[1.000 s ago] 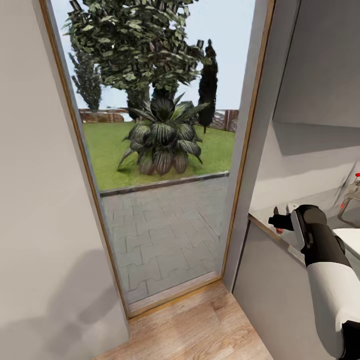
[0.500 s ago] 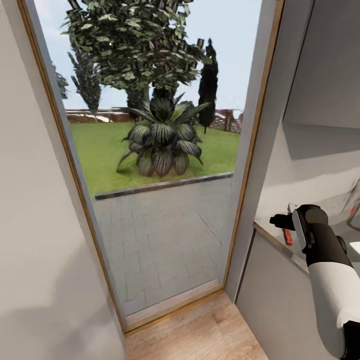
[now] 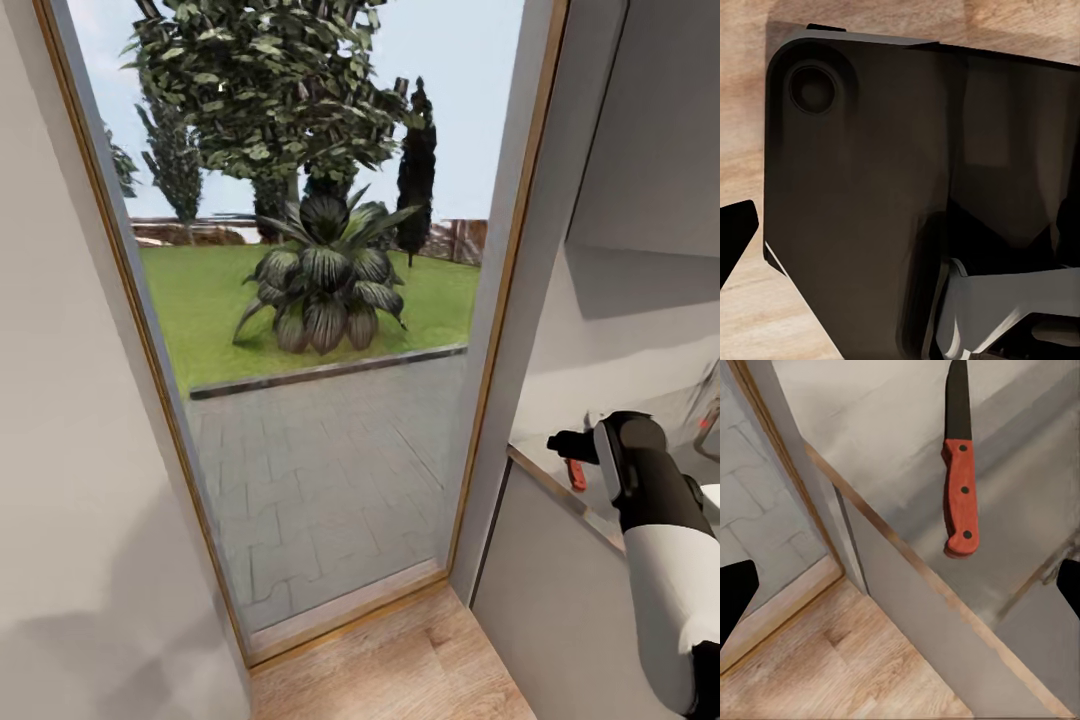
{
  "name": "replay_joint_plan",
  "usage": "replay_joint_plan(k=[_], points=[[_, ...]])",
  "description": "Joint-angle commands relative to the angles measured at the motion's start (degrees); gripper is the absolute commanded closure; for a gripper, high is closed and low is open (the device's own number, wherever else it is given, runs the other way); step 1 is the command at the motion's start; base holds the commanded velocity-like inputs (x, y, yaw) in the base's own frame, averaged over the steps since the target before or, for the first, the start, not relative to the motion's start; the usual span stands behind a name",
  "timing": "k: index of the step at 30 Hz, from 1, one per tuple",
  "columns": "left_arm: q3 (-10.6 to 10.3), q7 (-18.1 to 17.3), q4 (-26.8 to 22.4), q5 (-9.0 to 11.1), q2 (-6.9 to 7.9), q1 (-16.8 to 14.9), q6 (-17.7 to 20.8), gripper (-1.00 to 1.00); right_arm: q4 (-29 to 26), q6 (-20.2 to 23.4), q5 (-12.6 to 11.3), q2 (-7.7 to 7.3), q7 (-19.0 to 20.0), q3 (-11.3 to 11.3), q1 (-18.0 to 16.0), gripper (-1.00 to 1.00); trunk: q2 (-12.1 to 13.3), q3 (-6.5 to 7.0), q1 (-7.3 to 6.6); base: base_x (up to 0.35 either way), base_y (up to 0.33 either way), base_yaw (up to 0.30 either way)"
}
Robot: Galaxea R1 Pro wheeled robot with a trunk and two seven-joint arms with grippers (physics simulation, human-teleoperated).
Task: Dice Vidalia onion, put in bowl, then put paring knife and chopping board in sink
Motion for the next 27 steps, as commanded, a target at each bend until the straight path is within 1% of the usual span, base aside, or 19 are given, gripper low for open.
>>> replay_joint_plan(k=[1, 5, 7, 11, 16, 27], points=[[0.4, -0.1, -0.1, 0.0, -0.02, 0.0, -0.1, -1.0, 0.8, 0.2, 0.2, -0.79, 0.2, -0.7, -0.1, -1.0, 0.0, -0.06, 0.01, 0.0, 0.0, 0.0], [0.4, -0.1, -0.1, 0.0, -0.03, 0.0, -0.1, -1.0, 3.1, 0.2, 0.2, -2.89, 0.2, -1.4, -0.3, -1.0, 0.0, -0.06, 0.01, 0.0, 0.0, 0.0], [0.4, -0.1, -0.1, 0.0, -0.04, 0.0, -0.1, -1.0, 5.7, 0.2, 0.2, -4.48, 0.2, -1.7, -1.0, -1.0, 0.0, -0.06, 0.01, 0.0, 0.0, 0.0], [0.4, -0.1, -0.1, 0.0, -0.04, 0.0, -0.1, -1.0, 7.7, 0.2, 0.1, -5.38, 0.2, -1.8, -1.7, -1.0, 0.0, -0.06, 0.01, 0.0, 0.0, 0.0], [0.4, -0.1, -0.1, 0.0, -0.06, 0.0, -0.1, -1.0, 8.5, 0.2, 0.1, -5.72, 0.3, -1.9, -1.9, -1.0, 0.0, -0.06, 0.01, 0.0, 0.0, 0.0], [0.4, -0.1, -0.1, 0.0, -0.05, 0.0, -0.1, -1.0, 8.8, 0.2, 0.1, -5.79, 0.3, -1.9, -2.0, -1.0, 0.0, -0.06, 0.01, 0.0, 0.0, 0.0]])
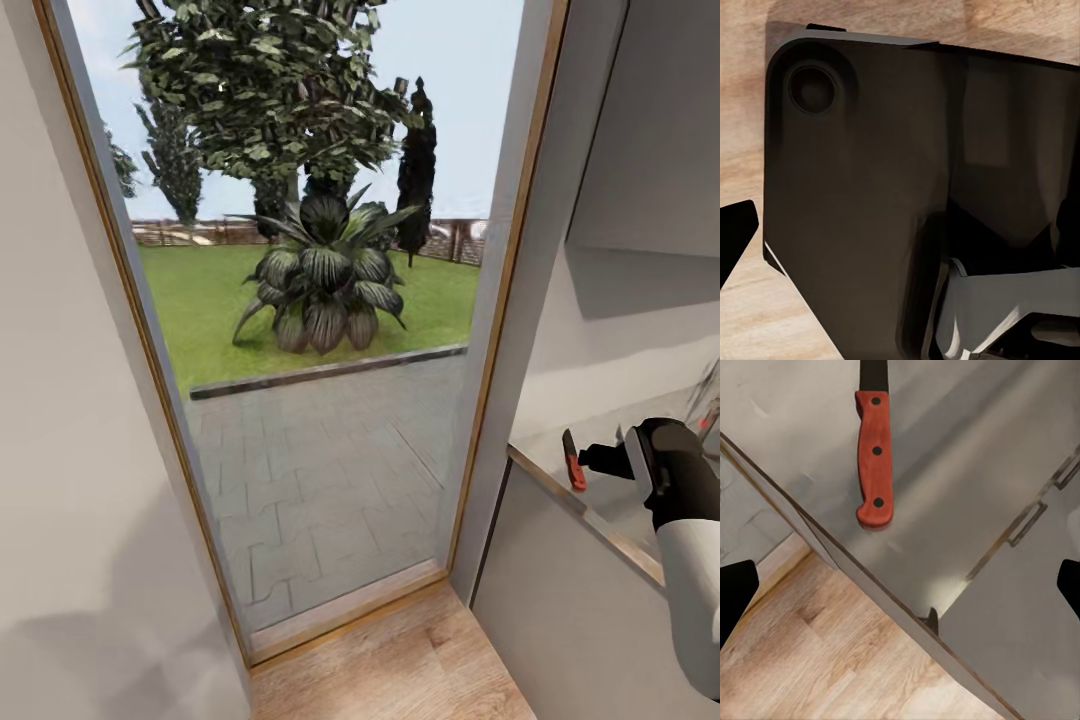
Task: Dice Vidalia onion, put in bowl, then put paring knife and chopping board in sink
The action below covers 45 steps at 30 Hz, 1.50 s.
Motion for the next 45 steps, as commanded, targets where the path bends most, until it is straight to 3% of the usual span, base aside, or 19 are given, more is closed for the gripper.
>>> replay_joint_plan(k=[1, 11, 23, 45], points=[[0.4, -0.1, -0.1, 0.0, -0.01, 0.0, -0.1, -1.0, 0.0, 0.2, 0.3, 0.03, 0.1, 0.0, 0.0, -1.0, 0.0, -0.06, 0.01, 0.0, 0.0, 0.0], [0.4, -0.1, -0.1, 0.0, -0.02, 0.0, -0.1, -1.0, -0.1, 0.2, 0.2, 0.16, 0.2, 0.0, 0.0, -1.0, 0.0, -0.06, 0.01, 0.011, 0.0, 0.0], [0.4, -0.1, -0.1, 0.0, -0.01, 0.0, -0.1, -1.0, -0.2, 0.2, 0.2, 0.17, 0.1, 0.1, 0.0, -1.0, 0.0, -0.06, 0.01, 0.218, 0.0, 0.0], [0.4, -0.1, -0.1, 0.0, 0.0, 0.0, -0.1, -1.0, -0.1, 0.2, 0.2, 0.3, 0.1, 0.8, 0.0, -1.0, 0.0, -0.06, 0.01, 0.007, 0.0, 0.0]])
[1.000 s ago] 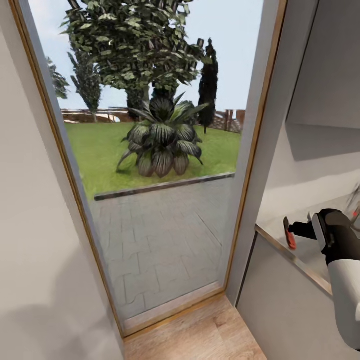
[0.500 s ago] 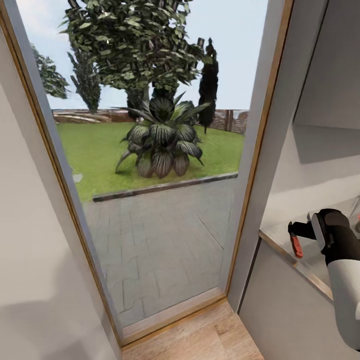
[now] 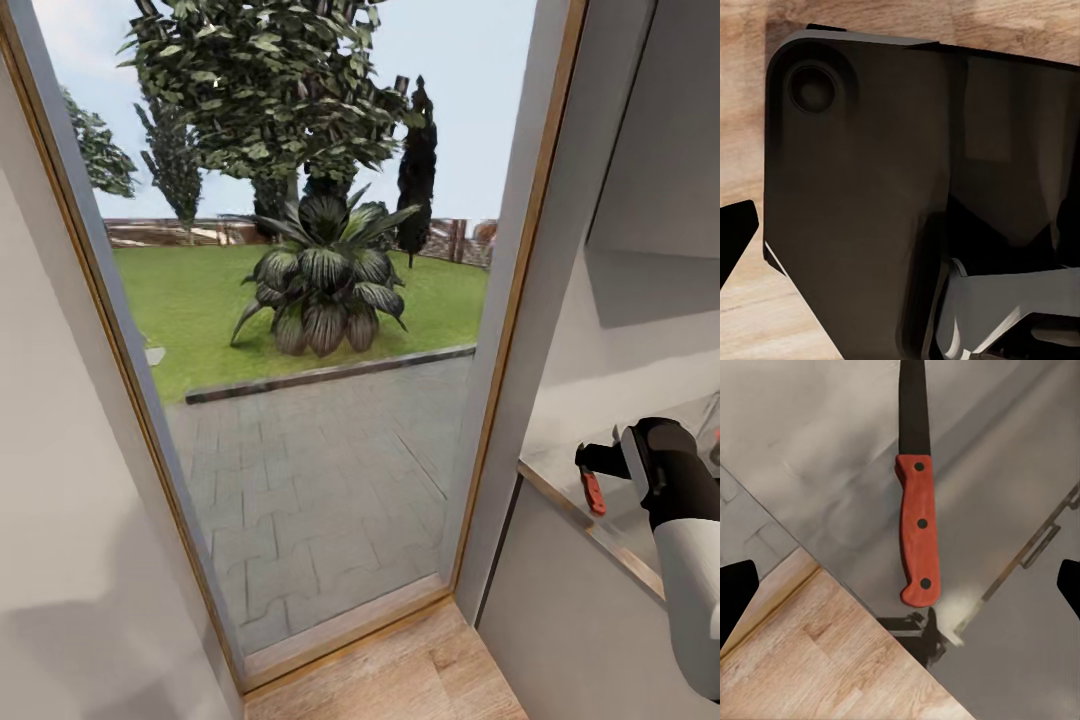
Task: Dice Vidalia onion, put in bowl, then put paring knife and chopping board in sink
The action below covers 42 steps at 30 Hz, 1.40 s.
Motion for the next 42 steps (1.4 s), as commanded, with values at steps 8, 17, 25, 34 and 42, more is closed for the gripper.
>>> replay_joint_plan(k=[8, 17, 25, 34, 42], points=[[0.4, -0.1, -0.1, 0.0, -0.02, 0.0, -0.1, -1.0, 0.0, 0.2, 0.4, 0.01, 0.1, 0.0, 0.0, -1.0, 0.0, -0.06, 0.01, 0.0, 0.0, 0.0], [0.3, -0.1, -0.1, 0.0, -0.03, 0.0, -0.1, -1.0, 0.0, 0.2, 0.4, 0.0, 0.0, 0.0, 0.0, -1.0, 0.0, -0.06, 0.01, 0.0, 0.0, 0.0], [0.3, -0.1, -0.1, 0.0, -0.02, 0.0, -0.1, -1.0, 0.0, 0.2, 0.4, -0.02, 0.1, 0.1, 0.0, -1.0, 0.0, -0.16, 0.01, 0.0, 0.0, 0.0], [0.3, -0.1, -0.1, 0.0, -0.04, 0.0, -0.1, -1.0, 0.0, 0.2, 0.5, -0.03, 0.0, 0.1, 0.0, -1.0, 0.0, -0.85, 0.01, 0.0, 0.0, 0.0], [0.3, -0.1, -0.1, 0.0, -0.02, 0.0, -0.1, -1.0, 0.0, 0.2, 0.5, -0.04, 0.0, 0.1, 0.0, -1.0, 0.0, -1.46, 0.01, 0.0, 0.0, 0.0]])
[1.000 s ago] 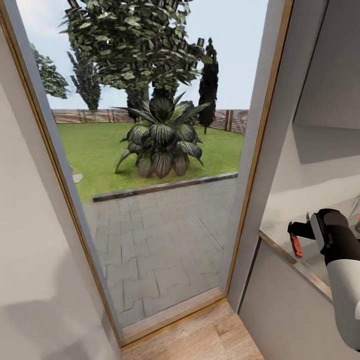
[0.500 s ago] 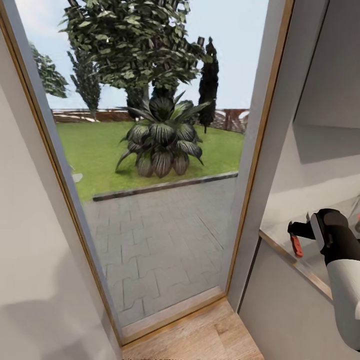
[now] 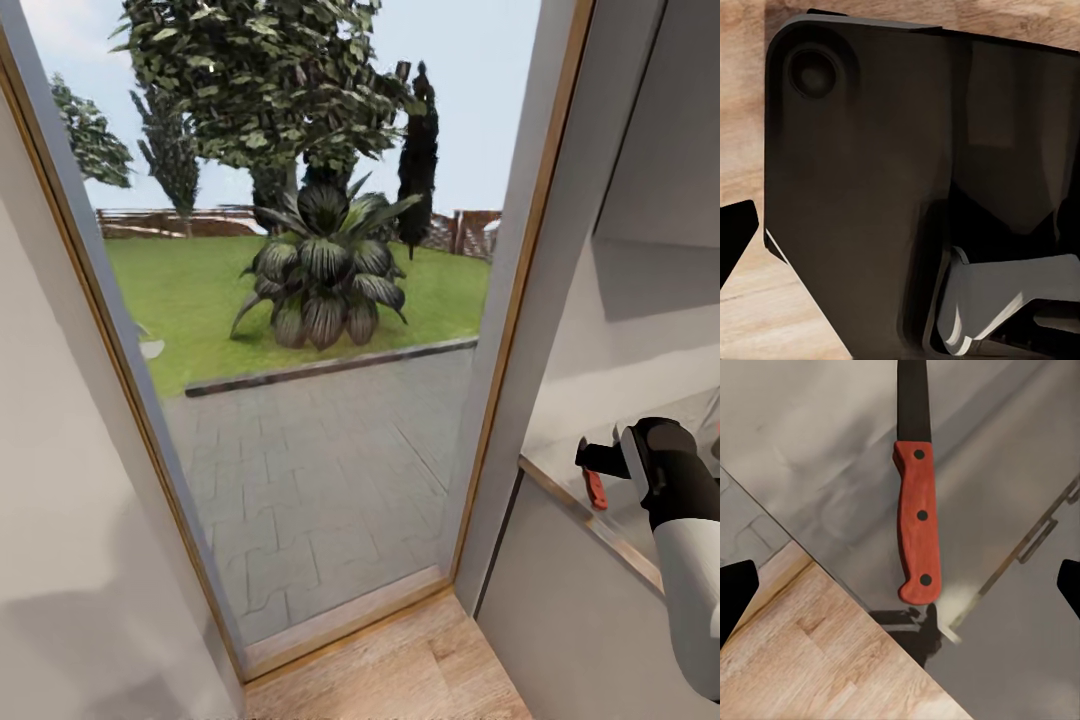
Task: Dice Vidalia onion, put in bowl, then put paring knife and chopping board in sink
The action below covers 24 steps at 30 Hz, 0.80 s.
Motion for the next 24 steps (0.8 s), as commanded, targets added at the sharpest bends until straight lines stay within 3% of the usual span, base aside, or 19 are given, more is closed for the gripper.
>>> replay_joint_plan(k=[1, 24], points=[[0.4, -0.1, -0.1, 0.0, -0.02, 0.0, -0.1, -1.0, 0.0, 0.2, 0.3, 0.01, 0.1, 0.0, 0.0, -1.0, 0.0, -0.14, 0.01, 0.0, 0.0, 0.0], [0.4, -0.1, -0.1, 0.0, -0.03, 0.0, -0.1, -1.0, 0.0, 0.2, 0.3, 0.01, 0.1, -0.1, 0.0, -1.0, 0.0, -1.78, 0.01, 0.0, 0.0, 0.0]])
